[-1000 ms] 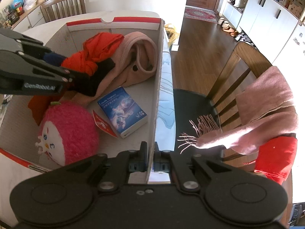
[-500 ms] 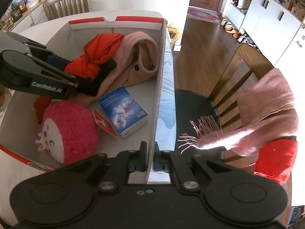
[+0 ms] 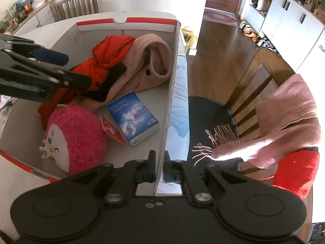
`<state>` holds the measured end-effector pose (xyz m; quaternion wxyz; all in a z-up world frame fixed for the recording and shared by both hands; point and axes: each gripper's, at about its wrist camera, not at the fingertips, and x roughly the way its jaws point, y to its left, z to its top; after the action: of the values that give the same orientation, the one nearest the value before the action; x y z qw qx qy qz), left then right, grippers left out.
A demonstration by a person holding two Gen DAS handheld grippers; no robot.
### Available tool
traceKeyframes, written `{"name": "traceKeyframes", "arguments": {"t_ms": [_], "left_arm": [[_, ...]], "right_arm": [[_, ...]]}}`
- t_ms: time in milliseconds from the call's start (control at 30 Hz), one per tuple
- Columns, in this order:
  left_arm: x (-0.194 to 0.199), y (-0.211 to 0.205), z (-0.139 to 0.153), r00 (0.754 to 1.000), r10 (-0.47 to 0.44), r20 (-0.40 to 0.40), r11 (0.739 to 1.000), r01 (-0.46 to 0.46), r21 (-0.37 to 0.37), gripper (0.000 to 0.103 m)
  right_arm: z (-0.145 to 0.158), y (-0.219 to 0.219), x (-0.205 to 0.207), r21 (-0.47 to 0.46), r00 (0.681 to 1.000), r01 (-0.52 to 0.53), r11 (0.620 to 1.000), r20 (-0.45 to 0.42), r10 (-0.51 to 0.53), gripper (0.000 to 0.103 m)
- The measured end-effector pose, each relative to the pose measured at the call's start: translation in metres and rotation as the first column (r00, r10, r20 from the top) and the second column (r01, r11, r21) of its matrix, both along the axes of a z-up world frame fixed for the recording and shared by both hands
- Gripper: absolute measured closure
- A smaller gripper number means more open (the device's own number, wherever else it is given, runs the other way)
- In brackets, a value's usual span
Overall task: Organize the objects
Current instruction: 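Carry the red cloth into the box and release it onto the black cloth, then return the left gripper to the table and grasp the brown beaded loop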
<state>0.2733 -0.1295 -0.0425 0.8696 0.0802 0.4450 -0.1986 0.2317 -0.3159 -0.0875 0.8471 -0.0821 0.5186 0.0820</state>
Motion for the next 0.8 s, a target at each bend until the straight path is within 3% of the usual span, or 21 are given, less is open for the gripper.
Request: {"name": "traceKeyframes", "arguments": {"t_ms": [267, 433, 800], "left_arm": [[-0.027, 0.027, 0.034, 0.997, 0.063, 0.054, 0.996, -0.059, -0.070, 0.033], [-0.044, 0.049, 0.047, 0.991, 0.109, 0.083, 0.991, -0.102, -0.087, 0.025], [-0.047, 0.118, 0.036, 0.968, 0.242, 0.068, 0.970, -0.239, -0.046, 0.017]], "right_arm": [[0.000, -0.002, -0.001, 0.002, 0.999, -0.033, 0.999, 0.002, 0.033, 0.097], [0.001, -0.002, -0.001, -0.001, 0.999, -0.052, 0.999, 0.003, 0.052, 0.096], [0.002, -0.002, 0.001, 0.003, 0.999, -0.038, 0.999, -0.011, 0.039, 0.096]]}}
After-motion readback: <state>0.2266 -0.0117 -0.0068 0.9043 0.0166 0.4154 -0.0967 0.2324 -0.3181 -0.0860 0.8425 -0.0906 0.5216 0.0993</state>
